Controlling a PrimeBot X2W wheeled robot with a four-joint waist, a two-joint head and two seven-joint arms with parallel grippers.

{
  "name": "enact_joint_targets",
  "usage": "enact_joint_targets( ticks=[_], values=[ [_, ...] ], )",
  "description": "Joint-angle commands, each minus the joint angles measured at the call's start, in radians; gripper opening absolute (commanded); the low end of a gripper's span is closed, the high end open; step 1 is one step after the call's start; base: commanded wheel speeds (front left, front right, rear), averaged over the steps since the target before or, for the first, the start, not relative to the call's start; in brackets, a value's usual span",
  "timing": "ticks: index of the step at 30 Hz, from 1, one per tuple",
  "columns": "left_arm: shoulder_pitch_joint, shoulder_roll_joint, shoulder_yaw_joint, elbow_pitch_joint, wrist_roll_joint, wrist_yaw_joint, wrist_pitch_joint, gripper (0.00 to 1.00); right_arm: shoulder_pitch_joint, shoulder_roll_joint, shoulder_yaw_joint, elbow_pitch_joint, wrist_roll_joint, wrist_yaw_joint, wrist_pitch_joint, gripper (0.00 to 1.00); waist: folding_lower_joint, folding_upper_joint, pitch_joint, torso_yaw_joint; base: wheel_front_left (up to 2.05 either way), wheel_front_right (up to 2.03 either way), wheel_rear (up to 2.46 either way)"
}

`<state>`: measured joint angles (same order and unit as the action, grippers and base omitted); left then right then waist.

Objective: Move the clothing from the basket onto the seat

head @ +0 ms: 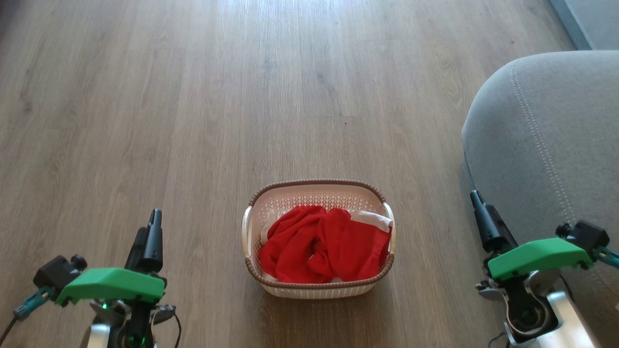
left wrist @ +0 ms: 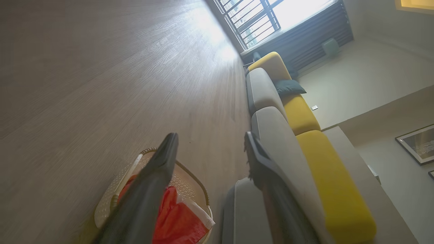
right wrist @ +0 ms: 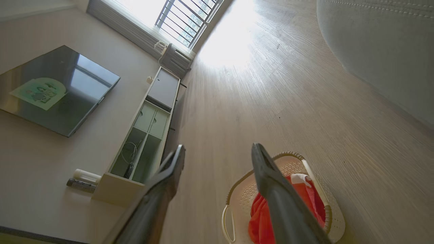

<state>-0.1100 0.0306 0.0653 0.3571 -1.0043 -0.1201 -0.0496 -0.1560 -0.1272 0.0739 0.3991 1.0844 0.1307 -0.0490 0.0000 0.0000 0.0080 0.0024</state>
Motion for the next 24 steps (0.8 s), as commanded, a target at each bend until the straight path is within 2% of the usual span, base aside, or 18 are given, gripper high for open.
enact_joint_targets(
  ticks=[1, 24],
  values=[
    [-0.062, 0.010, 0.019, -0.039, 0.035, -0.005, -0.016, 1.00, -0.064, -0.022, 0.016, -0.023, -0.035, 0.000, -0.016, 1.00, 0.0000, 0.0000, 0.000, 0.000, 0.00, 0.00, 0.00],
    [-0.110, 0.013, 0.028, -0.022, 0.323, -0.003, -0.081, 1.00, -0.130, -0.041, 0.041, -0.006, -0.302, 0.000, -0.080, 1.00, 0.0000, 0.0000, 0.000, 0.003, 0.00, 0.00, 0.00]
  ],
)
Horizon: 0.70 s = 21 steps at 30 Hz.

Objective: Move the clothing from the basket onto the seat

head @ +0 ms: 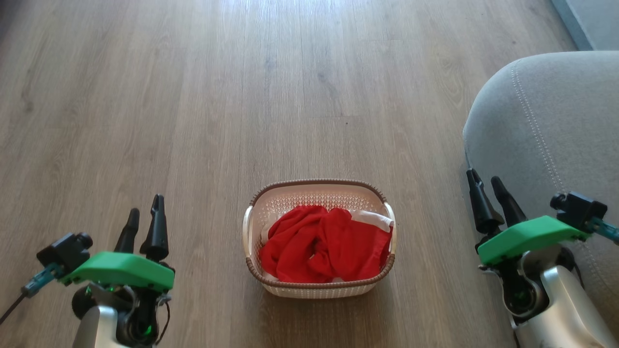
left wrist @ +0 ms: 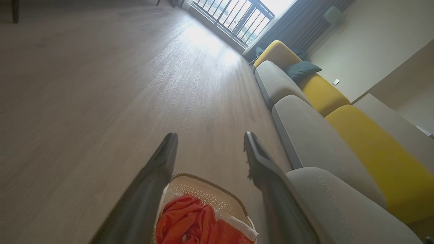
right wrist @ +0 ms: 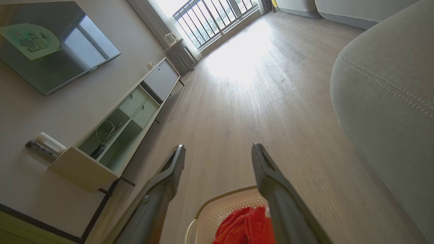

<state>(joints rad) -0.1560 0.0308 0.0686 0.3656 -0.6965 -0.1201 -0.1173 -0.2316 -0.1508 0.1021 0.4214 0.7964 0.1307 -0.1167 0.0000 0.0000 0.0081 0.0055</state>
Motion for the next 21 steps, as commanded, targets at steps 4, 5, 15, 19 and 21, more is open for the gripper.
enact_joint_targets(
  ticks=[4, 5, 15, 19, 21],
  values=[
    [-0.075, 0.014, 0.026, -0.028, 0.063, 0.003, -0.025, 1.00, -0.066, -0.018, 0.011, -0.023, -0.061, 0.000, -0.024, 1.00, 0.0000, 0.0000, 0.002, 0.003, 0.00, 0.00, 0.00],
    [-0.077, 0.014, 0.026, -0.028, 0.075, 0.003, -0.028, 1.00, -0.069, -0.018, 0.012, -0.021, -0.073, 0.000, -0.027, 1.00, 0.0000, 0.0000, 0.003, 0.003, 0.00, 0.00, 0.00],
    [-0.094, 0.015, 0.032, -0.023, 0.196, 0.024, -0.057, 1.00, -0.099, -0.018, 0.008, 0.002, -0.184, 0.000, -0.057, 1.00, 0.0000, 0.0000, 0.002, 0.002, 0.00, 0.00, 0.00],
    [-0.099, 0.016, 0.031, -0.022, 0.257, 0.032, -0.069, 1.00, -0.112, -0.021, 0.011, 0.014, -0.236, 0.000, -0.069, 1.00, 0.0000, 0.0000, 0.001, -0.001, 0.00, 0.00, 0.00],
    [-0.102, 0.016, 0.032, -0.020, 0.282, 0.036, -0.075, 1.00, -0.119, -0.023, 0.013, 0.019, -0.261, 0.000, -0.075, 1.00, 0.0000, 0.0000, 0.001, -0.001, 0.00, 0.00, 0.00]
  ],
)
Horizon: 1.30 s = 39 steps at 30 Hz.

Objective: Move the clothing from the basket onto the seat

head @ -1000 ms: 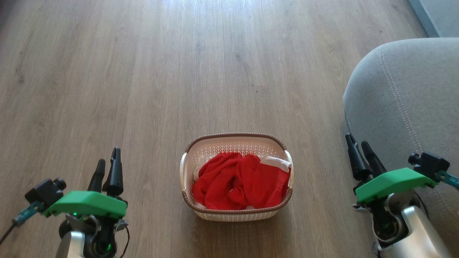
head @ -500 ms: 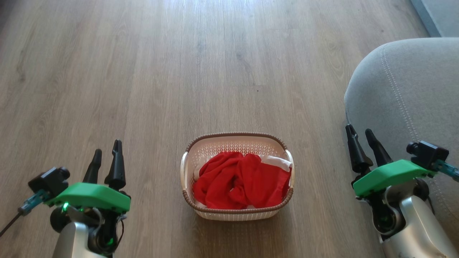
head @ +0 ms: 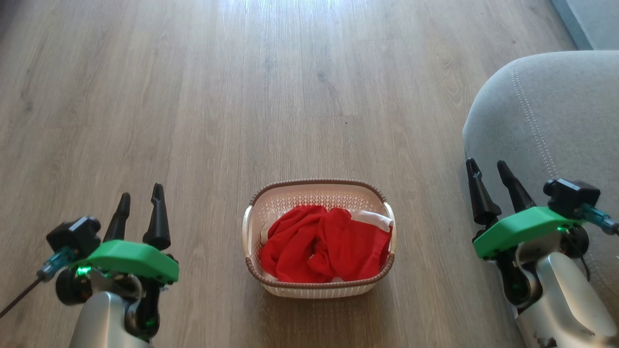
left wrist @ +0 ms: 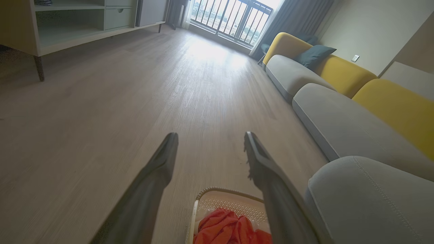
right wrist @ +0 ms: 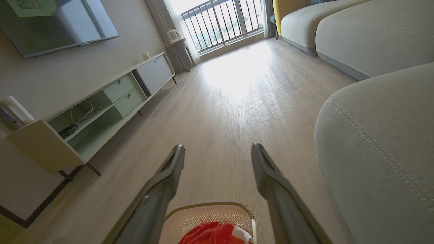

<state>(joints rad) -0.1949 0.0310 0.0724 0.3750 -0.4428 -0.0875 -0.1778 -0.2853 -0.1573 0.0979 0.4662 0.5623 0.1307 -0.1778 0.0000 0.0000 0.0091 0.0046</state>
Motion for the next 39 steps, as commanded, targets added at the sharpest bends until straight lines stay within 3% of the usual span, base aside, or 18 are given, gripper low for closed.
enact_joint_targets(
  ticks=[1, 23, 39],
  values=[
    [-0.065, 0.016, 0.027, -0.028, 0.045, 0.004, -0.017, 1.00, -0.067, -0.017, 0.019, -0.023, -0.039, 0.000, -0.016, 1.00, 0.0000, 0.0000, -0.001, -0.001, 0.00, 0.00, 0.00],
    [-0.125, 0.019, 0.037, 0.039, 0.320, 0.019, -0.081, 1.00, -0.145, -0.040, 0.085, 0.035, -0.260, 0.000, -0.081, 1.00, 0.0000, 0.0000, -0.001, -0.008, 0.00, 0.00, 0.00],
    [-0.125, 0.019, 0.036, 0.051, 0.316, 0.035, -0.084, 1.00, -0.140, -0.023, 0.037, 0.034, -0.270, 0.000, -0.084, 1.00, 0.0000, 0.0000, 0.007, -0.012, 0.00, 0.00, 0.00]
  ],
)
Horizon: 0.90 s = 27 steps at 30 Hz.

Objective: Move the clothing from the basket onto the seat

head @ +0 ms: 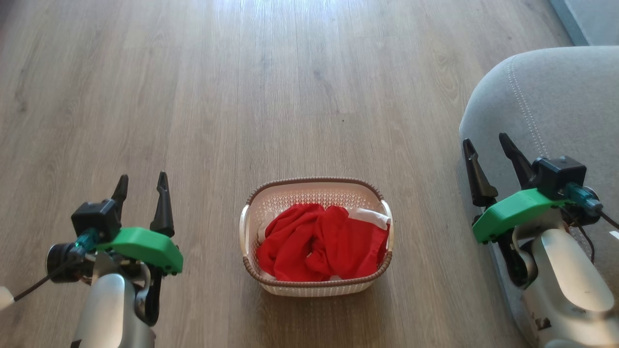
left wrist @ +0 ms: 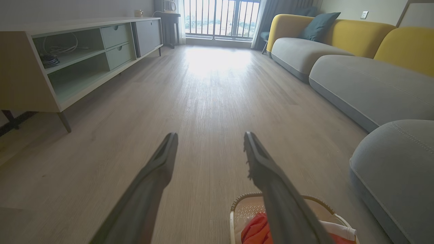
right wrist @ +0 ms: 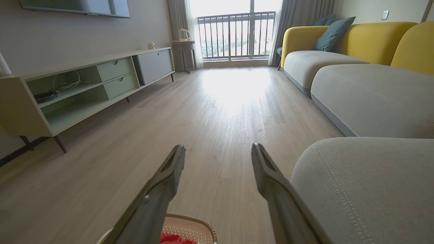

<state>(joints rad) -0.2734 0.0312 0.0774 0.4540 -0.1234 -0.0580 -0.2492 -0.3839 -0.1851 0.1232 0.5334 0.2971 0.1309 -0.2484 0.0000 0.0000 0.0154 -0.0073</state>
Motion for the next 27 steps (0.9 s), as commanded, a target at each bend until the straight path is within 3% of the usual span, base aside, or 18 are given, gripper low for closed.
enact_joint_targets(
  ticks=[1, 13, 27],
  values=[
    [-0.044, 0.019, 0.028, -0.027, -0.002, 0.004, -0.013, 1.00, -0.040, 0.006, 0.010, -0.036, -0.005, 0.000, -0.013, 1.00, 0.0000, 0.0000, 0.002, 0.000, 0.00, 0.00, 0.00],
    [-0.075, 0.019, -0.044, -0.018, -0.039, 0.018, -0.013, 1.00, -0.092, 0.011, -0.027, -0.173, -0.021, 0.000, -0.013, 1.00, 0.0000, 0.0000, 0.158, -0.017, 0.00, 0.00, 0.00],
    [-0.248, 0.019, -0.205, -0.015, -0.128, 0.068, -0.013, 1.00, -0.277, 0.002, -0.071, -0.361, -0.014, 0.000, -0.013, 1.00, 0.0000, 0.0000, 0.548, -0.053, 0.00, 0.00, 0.00]
  ],
)
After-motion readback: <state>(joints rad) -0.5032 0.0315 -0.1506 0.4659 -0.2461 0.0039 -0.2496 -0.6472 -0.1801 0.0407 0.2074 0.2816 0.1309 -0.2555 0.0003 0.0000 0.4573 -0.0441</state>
